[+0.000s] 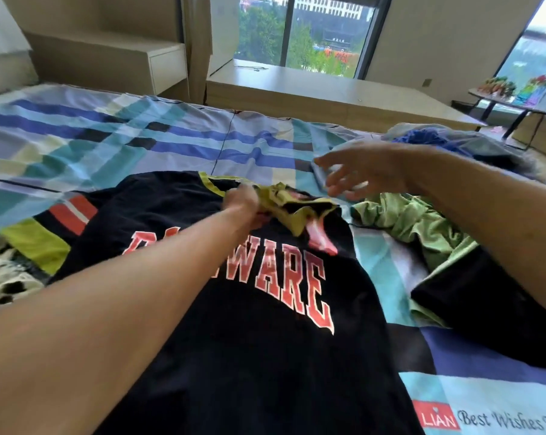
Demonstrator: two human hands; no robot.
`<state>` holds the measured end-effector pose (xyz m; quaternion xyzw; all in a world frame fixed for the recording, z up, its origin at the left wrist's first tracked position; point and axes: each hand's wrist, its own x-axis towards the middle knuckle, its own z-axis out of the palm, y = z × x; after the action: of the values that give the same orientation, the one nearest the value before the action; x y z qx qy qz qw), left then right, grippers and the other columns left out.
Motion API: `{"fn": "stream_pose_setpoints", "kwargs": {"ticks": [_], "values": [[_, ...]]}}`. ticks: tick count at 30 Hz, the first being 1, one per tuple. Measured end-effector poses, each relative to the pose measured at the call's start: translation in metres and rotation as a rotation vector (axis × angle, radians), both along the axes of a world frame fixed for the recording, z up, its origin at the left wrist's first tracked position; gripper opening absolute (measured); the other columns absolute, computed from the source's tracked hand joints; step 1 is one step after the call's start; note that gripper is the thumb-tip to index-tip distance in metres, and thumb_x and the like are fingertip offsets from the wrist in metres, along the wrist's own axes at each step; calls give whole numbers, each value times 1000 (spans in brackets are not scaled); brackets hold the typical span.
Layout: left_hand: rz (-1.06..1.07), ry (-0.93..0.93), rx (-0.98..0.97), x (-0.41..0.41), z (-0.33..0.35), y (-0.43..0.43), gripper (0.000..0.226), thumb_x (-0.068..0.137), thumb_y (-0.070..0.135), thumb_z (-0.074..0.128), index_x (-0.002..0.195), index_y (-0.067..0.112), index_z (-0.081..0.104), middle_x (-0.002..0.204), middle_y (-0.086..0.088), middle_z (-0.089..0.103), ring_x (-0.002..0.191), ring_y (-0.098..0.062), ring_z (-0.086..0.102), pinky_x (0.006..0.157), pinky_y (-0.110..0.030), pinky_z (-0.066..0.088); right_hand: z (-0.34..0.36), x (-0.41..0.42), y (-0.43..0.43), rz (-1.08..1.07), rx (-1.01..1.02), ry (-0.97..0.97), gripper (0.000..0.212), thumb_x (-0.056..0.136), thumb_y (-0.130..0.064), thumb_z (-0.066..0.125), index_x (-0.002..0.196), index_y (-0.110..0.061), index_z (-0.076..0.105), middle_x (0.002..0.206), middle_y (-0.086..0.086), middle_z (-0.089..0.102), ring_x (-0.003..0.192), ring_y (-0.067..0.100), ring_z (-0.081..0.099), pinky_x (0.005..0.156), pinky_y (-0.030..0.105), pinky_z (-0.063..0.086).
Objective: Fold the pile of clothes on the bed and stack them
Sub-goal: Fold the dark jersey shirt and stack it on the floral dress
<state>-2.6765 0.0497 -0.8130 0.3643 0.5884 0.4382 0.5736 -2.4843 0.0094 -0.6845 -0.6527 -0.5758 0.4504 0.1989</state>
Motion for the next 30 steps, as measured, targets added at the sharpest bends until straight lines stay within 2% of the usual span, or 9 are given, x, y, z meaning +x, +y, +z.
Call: {"fn": "stream_pose_setpoints", "kwargs": {"ticks": [2,4,8,12,16,19,22,27,30], "values": [[-41,-37,-135,-33,-8,-1,68,99,63,25,118,6,58,113,-18,68,96,-31,66,88,-40,55,-27,-3,-1,2,50,-271,36,95,-30,67,118,-3,61,97,13,59,80,19,59,63,28,47],[-119,-15,-162,-51,-17,-6,86,91,76,33,136,5,48,119,-21,65,108,-35,64,103,-49,48,-56,2,0,14,83,-478,43,93,-25,70,125,1,59,98,13,60,78,20,58,62,28,46],[-275,330,16,-43,-17,-6,100,65,81,66,140,16,48,127,-10,61,113,-28,60,99,-42,50,-96,11,0,76,205,-662,68,85,-21,76,146,-17,46,141,12,50,123,25,54,98,27,42],[-451,633,188,-15,-15,1,55,73,52,82,114,20,65,114,0,62,103,-17,59,87,-30,51,-121,11,5,118,254,-591,89,80,-13,77,155,-26,30,150,9,32,136,26,42,105,20,32],[-487,675,284,-11,-18,9,22,85,26,78,104,21,69,96,-1,66,83,-12,63,65,-22,48,-134,20,2,-125,282,-541,96,73,-16,83,152,-21,28,141,15,27,128,33,46,105,27,38],[-421,800,402,-16,-22,15,10,94,23,67,102,20,71,93,1,69,78,-11,63,63,-22,47,-144,33,-9,-262,153,-354,96,70,-21,89,146,-18,30,129,15,49,102,29,58,75,33,53],[-336,861,440,-16,-25,28,17,99,24,58,96,17,74,96,-4,71,83,-17,63,70,-25,42,-147,41,-26,-291,57,-185,72,76,-11,85,134,-16,43,95,9,60,58,17,56,51,28,49],[-261,967,387,-4,-31,44,30,103,26,48,84,12,66,107,-14,67,96,-31,62,78,-35,45,-131,51,-36,-149,-95,-188,63,81,-1,79,133,-13,46,71,7,60,45,9,55,45,21,46],[-281,989,423,4,-32,41,44,101,48,43,73,17,58,102,-11,67,91,-31,61,81,-40,49,-126,50,-17,-109,-3,-281,68,82,-2,74,140,-16,41,74,8,63,54,15,60,47,24,46]]}}
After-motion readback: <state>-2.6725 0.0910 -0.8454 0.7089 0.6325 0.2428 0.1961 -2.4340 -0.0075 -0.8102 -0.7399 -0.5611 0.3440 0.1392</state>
